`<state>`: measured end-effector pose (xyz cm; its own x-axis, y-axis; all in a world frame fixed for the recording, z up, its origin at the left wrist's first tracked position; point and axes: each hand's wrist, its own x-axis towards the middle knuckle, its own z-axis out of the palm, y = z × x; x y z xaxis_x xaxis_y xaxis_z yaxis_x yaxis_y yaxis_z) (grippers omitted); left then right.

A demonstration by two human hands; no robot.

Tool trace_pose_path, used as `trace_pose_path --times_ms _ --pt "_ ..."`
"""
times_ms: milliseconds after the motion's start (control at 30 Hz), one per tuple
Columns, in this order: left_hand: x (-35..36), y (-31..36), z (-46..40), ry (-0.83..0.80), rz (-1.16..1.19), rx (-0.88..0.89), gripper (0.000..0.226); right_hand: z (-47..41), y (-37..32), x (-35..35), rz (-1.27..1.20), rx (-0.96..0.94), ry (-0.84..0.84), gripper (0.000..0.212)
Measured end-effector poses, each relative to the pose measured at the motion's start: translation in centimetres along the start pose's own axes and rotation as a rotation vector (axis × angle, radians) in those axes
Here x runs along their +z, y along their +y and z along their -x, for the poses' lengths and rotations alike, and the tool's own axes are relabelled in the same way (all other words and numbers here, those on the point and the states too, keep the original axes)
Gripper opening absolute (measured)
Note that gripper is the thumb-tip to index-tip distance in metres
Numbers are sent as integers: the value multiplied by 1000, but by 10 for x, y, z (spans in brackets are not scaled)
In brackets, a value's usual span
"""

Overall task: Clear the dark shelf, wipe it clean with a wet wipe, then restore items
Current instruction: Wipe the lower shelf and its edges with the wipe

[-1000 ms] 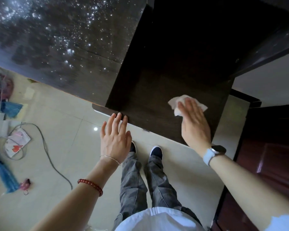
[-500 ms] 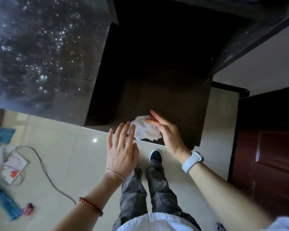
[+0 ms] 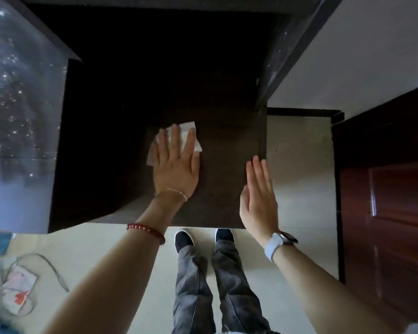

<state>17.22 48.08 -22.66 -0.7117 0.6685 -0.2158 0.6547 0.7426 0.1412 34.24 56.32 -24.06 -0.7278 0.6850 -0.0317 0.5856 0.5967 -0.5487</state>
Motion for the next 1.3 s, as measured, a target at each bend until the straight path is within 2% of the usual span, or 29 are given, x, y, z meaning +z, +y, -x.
trace_pose_path --times_ms 67,100,200,267,333,433,533,667,733,900,1000,1133,1300 --pt "-5 20 -21 -47 -17 49 60 0 2 1 -110 -13 29 47" --pt "-6 32 -24 -70 -34 128 58 2 4 0 -177 -1 42 47" --pt "0 53 6 -132 -86 412 53 12 8 -6 -382 194 47 49" --pt "4 45 43 -167 -83 483 51 23 9 -8 -433 268 1 49" --pt "6 24 77 -173 -78 489 48 27 9 -8 -402 210 5 49" --pt "4 4 91 -192 -93 399 48 19 11 -8 -306 114 -15 52" --pt "0 18 59 -179 -95 326 52 9 15 -14 -181 68 -92 55" --pt "-4 58 -15 -137 -126 416 55 2 23 -30 191 -63 -140 53" --pt "-5 79 -39 -163 -136 446 54 2 30 -36 262 -150 -175 53" --pt "-5 100 -47 -168 -158 470 54 14 42 -41 191 -160 -250 53" --pt "-7 95 -35 -189 -167 546 55 21 43 -37 6 -18 -144 50" --pt "7 70 33 -198 -227 692 56 26 42 -39 -142 175 -40 51" --pt "23 47 104 -143 -172 761 54 23 32 -41 -137 117 -52 51"
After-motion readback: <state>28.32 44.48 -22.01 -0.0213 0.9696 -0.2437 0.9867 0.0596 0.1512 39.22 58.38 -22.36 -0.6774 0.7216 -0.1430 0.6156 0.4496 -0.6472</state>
